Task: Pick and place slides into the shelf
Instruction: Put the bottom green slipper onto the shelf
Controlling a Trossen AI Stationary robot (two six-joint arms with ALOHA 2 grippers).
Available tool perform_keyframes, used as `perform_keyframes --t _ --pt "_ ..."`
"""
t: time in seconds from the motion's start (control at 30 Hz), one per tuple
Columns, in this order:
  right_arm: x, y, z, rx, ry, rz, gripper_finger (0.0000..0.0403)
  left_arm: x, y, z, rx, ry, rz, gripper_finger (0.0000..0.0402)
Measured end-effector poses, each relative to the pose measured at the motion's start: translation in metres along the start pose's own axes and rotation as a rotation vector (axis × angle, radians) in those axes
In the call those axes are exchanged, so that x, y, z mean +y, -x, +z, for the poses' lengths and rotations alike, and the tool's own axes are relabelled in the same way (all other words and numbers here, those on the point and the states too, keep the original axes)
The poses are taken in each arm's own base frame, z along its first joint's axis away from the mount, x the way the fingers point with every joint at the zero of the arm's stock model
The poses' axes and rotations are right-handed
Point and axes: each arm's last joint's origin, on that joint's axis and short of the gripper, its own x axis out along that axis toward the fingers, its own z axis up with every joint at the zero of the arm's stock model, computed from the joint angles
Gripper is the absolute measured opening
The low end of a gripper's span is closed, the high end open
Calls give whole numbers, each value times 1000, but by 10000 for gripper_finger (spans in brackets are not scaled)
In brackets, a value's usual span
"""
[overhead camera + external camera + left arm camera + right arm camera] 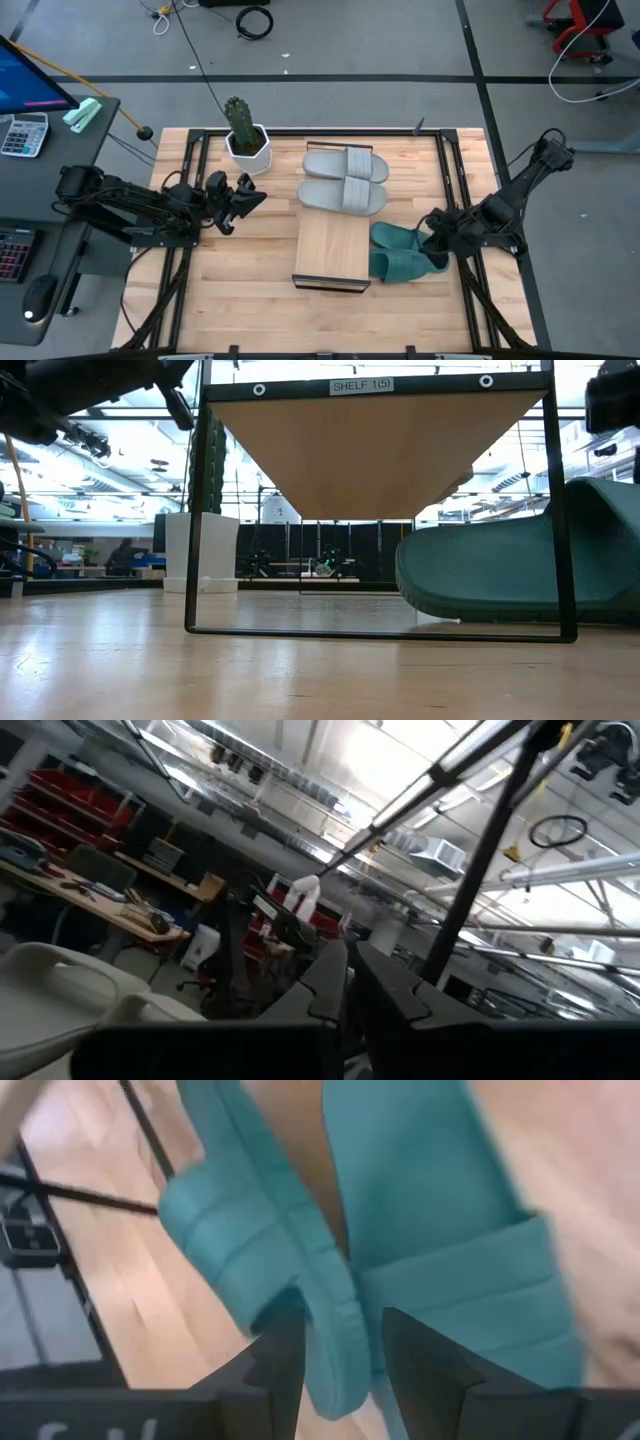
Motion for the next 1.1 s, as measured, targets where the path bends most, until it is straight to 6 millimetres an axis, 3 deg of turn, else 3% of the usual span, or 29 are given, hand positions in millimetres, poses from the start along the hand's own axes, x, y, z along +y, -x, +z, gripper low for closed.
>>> perform_keyframes --t 0.47,1.1 --pt "-10 -21 -9 53 80 25 142 2 0 1 -39 -9 73 20" --pt "-10 -22 -10 74 184 41 142 4 0 2 -70 0 132 19"
